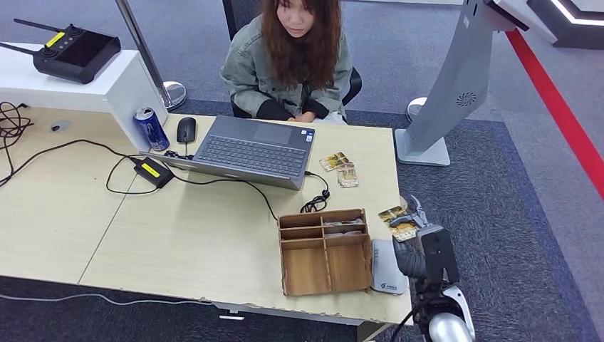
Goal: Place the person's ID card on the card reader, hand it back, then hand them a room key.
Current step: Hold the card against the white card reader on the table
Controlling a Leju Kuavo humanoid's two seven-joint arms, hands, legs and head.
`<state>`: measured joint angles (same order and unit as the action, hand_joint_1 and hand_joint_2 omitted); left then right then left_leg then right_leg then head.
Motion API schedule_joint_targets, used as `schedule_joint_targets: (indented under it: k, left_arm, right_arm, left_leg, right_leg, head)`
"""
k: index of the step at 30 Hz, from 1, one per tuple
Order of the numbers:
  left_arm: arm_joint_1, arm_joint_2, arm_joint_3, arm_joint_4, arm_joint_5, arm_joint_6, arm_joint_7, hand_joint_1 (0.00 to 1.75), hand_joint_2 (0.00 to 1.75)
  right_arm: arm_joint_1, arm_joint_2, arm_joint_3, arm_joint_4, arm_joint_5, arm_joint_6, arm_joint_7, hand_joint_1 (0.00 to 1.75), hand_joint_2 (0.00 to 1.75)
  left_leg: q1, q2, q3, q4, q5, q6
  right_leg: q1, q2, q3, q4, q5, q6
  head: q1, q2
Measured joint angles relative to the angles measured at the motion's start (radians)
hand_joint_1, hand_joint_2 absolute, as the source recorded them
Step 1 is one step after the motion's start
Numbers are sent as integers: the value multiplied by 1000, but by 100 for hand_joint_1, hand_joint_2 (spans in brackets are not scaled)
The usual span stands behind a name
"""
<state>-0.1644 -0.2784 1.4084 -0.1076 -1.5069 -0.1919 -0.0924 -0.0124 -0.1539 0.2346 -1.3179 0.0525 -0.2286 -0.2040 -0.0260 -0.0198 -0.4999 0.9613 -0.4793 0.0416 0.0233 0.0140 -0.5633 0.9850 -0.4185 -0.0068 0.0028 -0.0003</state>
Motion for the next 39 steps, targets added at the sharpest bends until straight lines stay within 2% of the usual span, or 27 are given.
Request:
schedule_joint_targets:
  k: [8, 19, 39]
  left_arm:
    - [0, -24, 7, 0, -4, 24, 8, 0, 0]
    - [0, -26, 12, 0, -8, 29, 12, 0, 0]
    - [-1, -26, 12, 0, -12, 35, 15, 0, 0]
  right_arm:
    - [37, 11, -76, 23, -1, -21, -5, 175, 175]
    - [49, 42, -162, 112, 6, -24, -40, 175, 175]
    - [27, 82, -193, 252, 31, -10, -60, 175, 175]
  left_leg:
    - [0, 0, 0, 0, 0, 0]
    - [0, 0, 0, 0, 0, 0]
    - [0, 0, -1, 0, 0, 0]
  right_leg:
    - [0, 0, 0, 0, 0, 0]
    - [0, 0, 0, 0, 0, 0]
    - [0, 0, 0, 0, 0, 0]
  head:
    - [0, 0]
    - [0, 0]
    - [0, 0]
